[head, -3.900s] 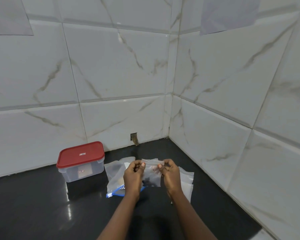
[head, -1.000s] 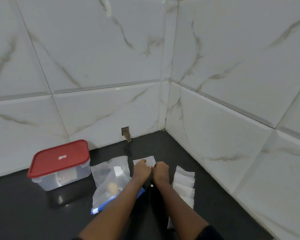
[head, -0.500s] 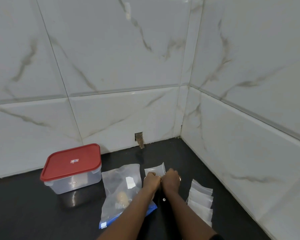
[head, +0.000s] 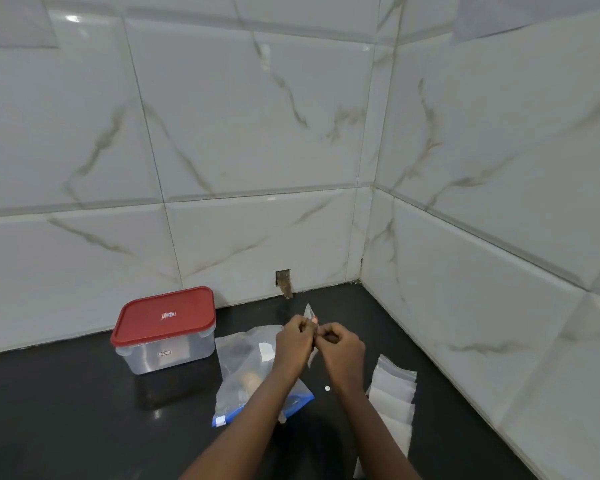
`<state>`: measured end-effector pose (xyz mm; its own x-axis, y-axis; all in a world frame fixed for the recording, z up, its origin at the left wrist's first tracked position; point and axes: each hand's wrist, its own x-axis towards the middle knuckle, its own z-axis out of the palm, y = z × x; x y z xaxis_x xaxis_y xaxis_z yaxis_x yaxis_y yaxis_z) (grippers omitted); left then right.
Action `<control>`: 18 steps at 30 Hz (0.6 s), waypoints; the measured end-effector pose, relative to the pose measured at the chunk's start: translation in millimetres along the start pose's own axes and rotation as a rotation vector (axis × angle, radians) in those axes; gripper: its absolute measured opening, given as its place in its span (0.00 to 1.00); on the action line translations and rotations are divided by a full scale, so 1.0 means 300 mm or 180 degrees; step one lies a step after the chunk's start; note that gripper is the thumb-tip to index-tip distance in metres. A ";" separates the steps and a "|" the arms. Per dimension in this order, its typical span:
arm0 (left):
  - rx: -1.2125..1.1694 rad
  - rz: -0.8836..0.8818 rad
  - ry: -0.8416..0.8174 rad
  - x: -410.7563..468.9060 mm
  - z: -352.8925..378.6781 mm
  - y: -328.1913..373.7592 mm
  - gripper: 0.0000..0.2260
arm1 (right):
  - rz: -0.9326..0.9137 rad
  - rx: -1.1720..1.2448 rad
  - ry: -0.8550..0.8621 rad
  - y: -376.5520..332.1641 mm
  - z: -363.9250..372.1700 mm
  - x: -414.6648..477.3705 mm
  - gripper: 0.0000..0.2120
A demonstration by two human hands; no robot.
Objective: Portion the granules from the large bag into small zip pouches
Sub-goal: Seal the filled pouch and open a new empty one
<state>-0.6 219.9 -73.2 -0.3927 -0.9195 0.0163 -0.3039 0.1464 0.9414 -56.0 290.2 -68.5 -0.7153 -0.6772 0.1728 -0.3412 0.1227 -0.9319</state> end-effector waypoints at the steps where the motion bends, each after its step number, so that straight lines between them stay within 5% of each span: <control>1: -0.0092 0.0015 -0.0021 -0.013 -0.018 0.003 0.11 | 0.0022 0.0032 -0.0078 -0.009 -0.006 -0.013 0.12; 11: -0.0338 0.0067 -0.0478 -0.130 -0.169 0.010 0.11 | 0.0456 0.0490 -0.0707 -0.085 -0.062 -0.065 0.09; 18: 0.0184 0.0196 -0.0399 -0.159 -0.197 0.001 0.14 | -0.0201 -0.0990 -0.0363 -0.099 -0.047 -0.098 0.05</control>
<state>69.5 242.4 -53.8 -0.5164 -0.8559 0.0277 -0.3239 0.2252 0.9189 -33.5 316.8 -41.4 -0.6200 -0.7650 0.1739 -0.5650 0.2816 -0.7756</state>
